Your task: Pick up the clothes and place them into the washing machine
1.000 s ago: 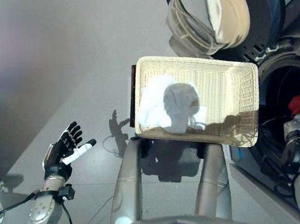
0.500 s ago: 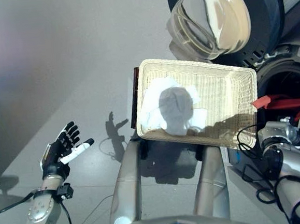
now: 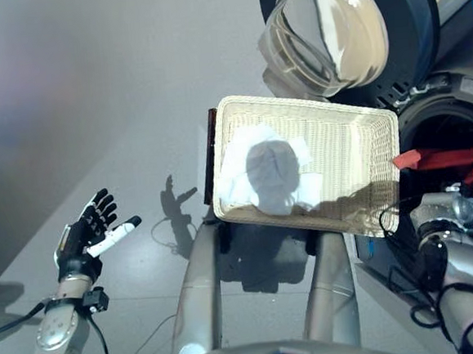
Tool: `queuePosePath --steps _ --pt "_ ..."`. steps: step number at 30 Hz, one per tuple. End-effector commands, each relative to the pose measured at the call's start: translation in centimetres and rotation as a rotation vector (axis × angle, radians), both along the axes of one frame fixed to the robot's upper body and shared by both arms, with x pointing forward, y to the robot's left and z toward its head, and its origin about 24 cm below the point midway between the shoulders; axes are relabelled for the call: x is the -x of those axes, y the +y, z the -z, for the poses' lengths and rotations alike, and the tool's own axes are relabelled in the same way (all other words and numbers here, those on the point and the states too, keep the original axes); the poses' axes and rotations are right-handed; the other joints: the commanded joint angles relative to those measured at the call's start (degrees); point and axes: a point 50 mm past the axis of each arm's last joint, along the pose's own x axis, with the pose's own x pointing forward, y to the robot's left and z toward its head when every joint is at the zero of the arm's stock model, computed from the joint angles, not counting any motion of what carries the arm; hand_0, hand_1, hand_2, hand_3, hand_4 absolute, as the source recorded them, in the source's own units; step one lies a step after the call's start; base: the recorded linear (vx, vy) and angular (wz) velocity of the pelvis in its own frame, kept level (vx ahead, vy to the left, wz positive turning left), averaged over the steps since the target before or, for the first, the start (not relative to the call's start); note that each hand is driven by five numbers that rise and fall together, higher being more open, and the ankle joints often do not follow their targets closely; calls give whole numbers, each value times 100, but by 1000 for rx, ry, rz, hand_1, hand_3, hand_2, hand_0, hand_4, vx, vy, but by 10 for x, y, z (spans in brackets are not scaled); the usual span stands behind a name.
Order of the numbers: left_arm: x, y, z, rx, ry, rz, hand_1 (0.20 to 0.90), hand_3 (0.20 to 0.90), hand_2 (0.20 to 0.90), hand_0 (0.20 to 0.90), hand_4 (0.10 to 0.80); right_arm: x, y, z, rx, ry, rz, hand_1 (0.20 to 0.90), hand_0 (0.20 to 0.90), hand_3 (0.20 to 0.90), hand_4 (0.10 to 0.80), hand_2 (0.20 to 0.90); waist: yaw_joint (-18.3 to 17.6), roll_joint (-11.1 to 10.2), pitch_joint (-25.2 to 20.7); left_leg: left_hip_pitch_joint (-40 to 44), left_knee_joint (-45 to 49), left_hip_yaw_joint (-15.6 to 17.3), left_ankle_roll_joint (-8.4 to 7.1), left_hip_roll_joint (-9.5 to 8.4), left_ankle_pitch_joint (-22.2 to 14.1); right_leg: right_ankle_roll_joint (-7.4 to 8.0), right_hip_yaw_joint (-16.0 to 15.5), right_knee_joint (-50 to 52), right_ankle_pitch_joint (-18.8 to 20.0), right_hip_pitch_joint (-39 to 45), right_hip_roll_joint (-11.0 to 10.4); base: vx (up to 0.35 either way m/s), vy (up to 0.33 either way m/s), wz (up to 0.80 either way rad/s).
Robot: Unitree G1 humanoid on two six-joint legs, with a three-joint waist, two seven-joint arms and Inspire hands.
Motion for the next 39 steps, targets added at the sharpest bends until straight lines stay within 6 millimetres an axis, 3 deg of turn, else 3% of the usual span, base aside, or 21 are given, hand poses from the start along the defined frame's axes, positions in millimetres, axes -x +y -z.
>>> queuePosePath --steps 1,4,9,18,22,26,28,39 --pt "-7 23 -40 -109 -191 -26 900 900 900 900 800 8 -32 -36 334 195 -157 900 900 900 800 900 38 15 -107 135 -228 136 -180 108 -183 -148 75 -57 111 -142 -62 -28 -37 -1" --pt "-2 25 -36 -108 -184 -47 900 900 900 900 800 7 -28 -36 484 433 -198 900 900 900 800 900 57 53 -100 124 -264 127 -190 114 -132 -146 60 -63 139 -166 -66 -7 -10 0" --pt "0 24 -34 -133 -181 -42 900 900 900 900 800 11 -29 -30 485 519 -187 900 900 900 800 900 122 110 -139 111 -295 92 -194 93 -87 -152 13 -17 117 -196 -69 1 -30 3" --pt "1 23 -33 -130 -173 -31 900 900 900 900 800 19 -34 -24 539 649 -244 900 900 900 800 900 71 30 -172 135 -373 71 -219 138 -43 -163 -35 -39 158 -190 -50 0 -1 1" --pt "2 25 -33 -133 -156 -27 900 900 900 900 800 23 -36 -17 586 837 -336 900 900 900 800 900 92 31 -159 69 -259 72 -227 159 -55 -180 -31 77 149 -281 -43 -24 -4 0" --pt "3 27 -37 -140 -161 -15 900 900 900 900 800 14 -32 -18 634 858 -442 900 900 900 800 900 107 25 -167 49 -270 86 -237 178 -41 -186 -25 69 169 -312 -33 -8 -4 0" --pt "5 29 -40 -135 -164 -10 900 900 900 900 800 7 -31 -27 771 967 -511 900 900 900 800 900 108 26 -164 6 -254 82 -256 195 -11 -192 -37 78 190 -353 -25 -8 -18 0" --pt "6 24 -40 -138 -159 15 900 900 900 900 800 -9 -29 -49 847 1032 -468 900 900 900 800 900 231 117 -125 -36 -392 58 -272 175 94 -174 -44 31 242 -395 -25 1 -3 0"
